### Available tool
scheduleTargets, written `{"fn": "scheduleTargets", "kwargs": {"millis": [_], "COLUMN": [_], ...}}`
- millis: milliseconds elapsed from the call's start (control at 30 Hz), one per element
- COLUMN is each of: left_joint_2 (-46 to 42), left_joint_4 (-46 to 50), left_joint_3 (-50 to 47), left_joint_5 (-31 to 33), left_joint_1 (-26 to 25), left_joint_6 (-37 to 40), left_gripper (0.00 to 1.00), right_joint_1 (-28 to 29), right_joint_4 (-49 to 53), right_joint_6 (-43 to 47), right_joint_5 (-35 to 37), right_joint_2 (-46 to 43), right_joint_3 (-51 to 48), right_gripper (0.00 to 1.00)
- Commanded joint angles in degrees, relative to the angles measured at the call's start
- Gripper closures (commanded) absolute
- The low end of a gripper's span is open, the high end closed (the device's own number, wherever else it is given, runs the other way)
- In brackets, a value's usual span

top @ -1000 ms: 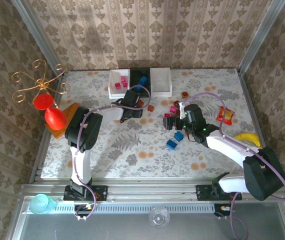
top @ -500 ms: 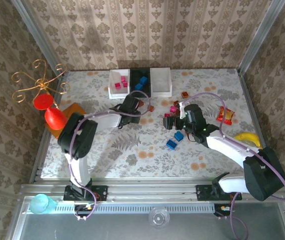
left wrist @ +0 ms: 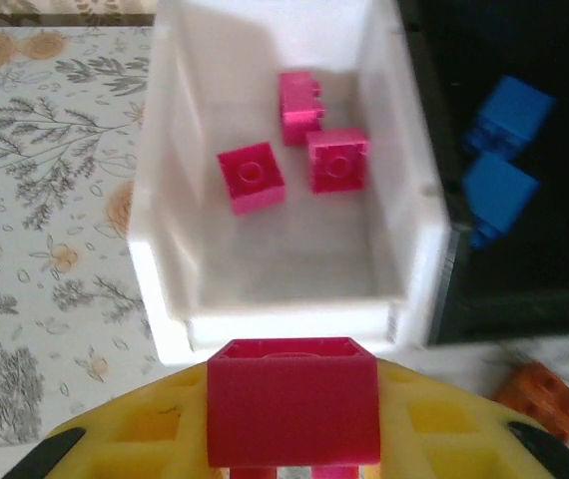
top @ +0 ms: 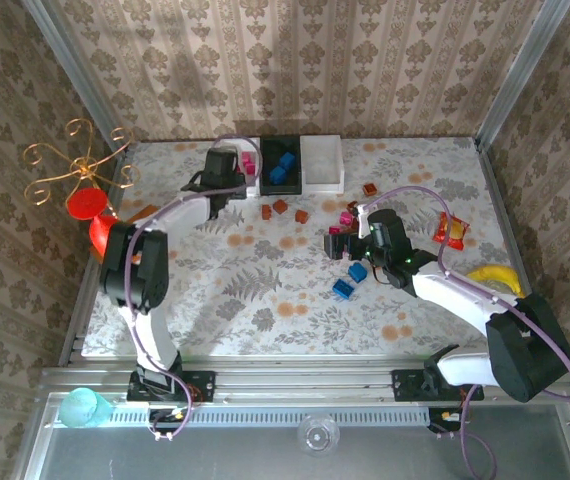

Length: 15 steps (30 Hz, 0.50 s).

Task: Sort the legos into containers by color
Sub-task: Place the lego in the container.

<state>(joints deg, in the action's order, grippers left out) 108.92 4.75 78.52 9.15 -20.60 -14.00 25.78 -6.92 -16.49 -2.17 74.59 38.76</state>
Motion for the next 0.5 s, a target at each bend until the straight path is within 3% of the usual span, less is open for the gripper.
{"fn": "scheduleTargets", "kwargs": {"millis": [0,233,467], "left_joint_2": [5.4,14.3,7.2], "left_joint_4": [4.7,9.7,8.1], "left_joint_3": [8.0,21.0,17.2], "left_joint_5": [-1.7,-3.8,-6.0], "left_joint_1": [0.9,2.7,2.6], "left_joint_6": [2.8,3.8,3.8], "left_gripper": [0.68,0.60,0.44], "right_joint_1": [0.4,0.4,0.7], "right_joint_4": [-1.4,-0.9,1.7], "right_joint_6": [-0.5,-0.7,-1.0], "right_joint_5": [-0.2,0.8,2.3], "right_joint_2": [-1.5,-1.5,0.5], "right_joint_3": [-0.9,-0.8,1.0], "right_gripper": [0.00,0.00,0.00]}}
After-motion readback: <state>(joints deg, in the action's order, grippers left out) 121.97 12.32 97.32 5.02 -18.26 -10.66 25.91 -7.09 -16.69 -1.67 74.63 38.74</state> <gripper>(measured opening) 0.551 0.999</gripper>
